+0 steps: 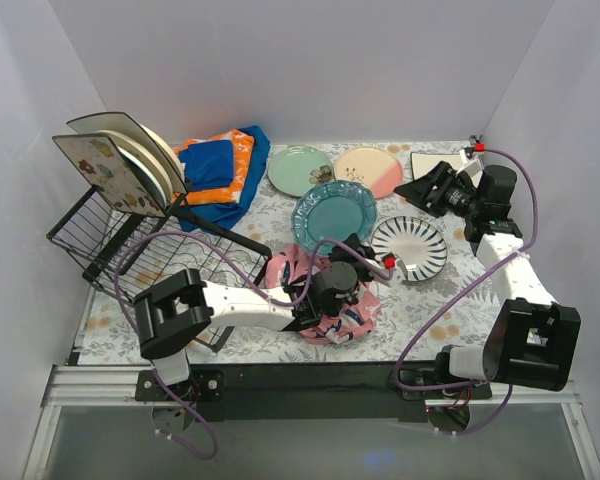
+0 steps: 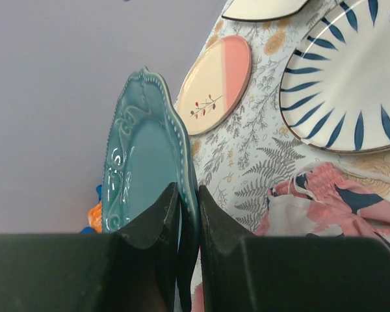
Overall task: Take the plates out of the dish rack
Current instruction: Place the plate at the corner of the board.
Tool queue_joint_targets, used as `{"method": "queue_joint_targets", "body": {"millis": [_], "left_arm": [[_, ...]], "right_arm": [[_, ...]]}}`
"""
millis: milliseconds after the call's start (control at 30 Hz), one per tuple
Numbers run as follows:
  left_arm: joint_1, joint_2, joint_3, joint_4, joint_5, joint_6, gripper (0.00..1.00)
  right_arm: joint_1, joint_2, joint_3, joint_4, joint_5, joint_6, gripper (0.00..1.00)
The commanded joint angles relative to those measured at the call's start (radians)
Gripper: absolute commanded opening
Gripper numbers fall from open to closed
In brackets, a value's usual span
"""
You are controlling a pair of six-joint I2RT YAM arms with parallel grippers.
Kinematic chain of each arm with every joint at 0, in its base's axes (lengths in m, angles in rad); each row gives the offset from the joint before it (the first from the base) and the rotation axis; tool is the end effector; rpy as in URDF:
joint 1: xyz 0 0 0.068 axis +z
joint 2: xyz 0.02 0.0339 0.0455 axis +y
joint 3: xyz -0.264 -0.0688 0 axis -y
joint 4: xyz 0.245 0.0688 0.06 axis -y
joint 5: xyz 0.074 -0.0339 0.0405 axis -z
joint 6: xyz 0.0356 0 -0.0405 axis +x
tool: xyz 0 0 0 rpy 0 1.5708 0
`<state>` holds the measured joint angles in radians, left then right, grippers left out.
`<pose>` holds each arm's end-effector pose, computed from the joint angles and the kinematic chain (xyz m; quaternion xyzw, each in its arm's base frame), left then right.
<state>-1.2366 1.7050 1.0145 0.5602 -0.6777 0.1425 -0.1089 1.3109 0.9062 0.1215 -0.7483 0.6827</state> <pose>0.1468 -0.3548 0.2521 0.2818 0.6864 -0.1102 0.6612 0.2980 -0.0082 0.2994 0.0846 0.7715 0.4385 0.4532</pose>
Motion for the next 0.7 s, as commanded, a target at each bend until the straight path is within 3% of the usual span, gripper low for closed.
{"method": "queue_joint_targets", "body": {"millis": [0,133,600,667], "left_arm": [[-0.035,-0.001,0.018,0.364,-0.1,0.256,0.0],[-0.07,0.048,-0.007,0.498,-0.108,0.353,0.0],[-0.123,0.151,-0.01,0.561,-0.063,0.375,0.0],[-0.126,0.157,-0.016,0.581,-0.062,0.373,0.0]], "right_arm": [[0.05,-0.003,0.013,0.057,-0.062,-0.002,0.75],[0.092,0.01,-0.01,0.006,-0.007,-0.05,0.75],[0.201,0.025,-0.055,-0.022,-0.025,-0.107,0.65],[0.201,0.007,-0.067,-0.02,0.021,-0.106,0.44]]}}
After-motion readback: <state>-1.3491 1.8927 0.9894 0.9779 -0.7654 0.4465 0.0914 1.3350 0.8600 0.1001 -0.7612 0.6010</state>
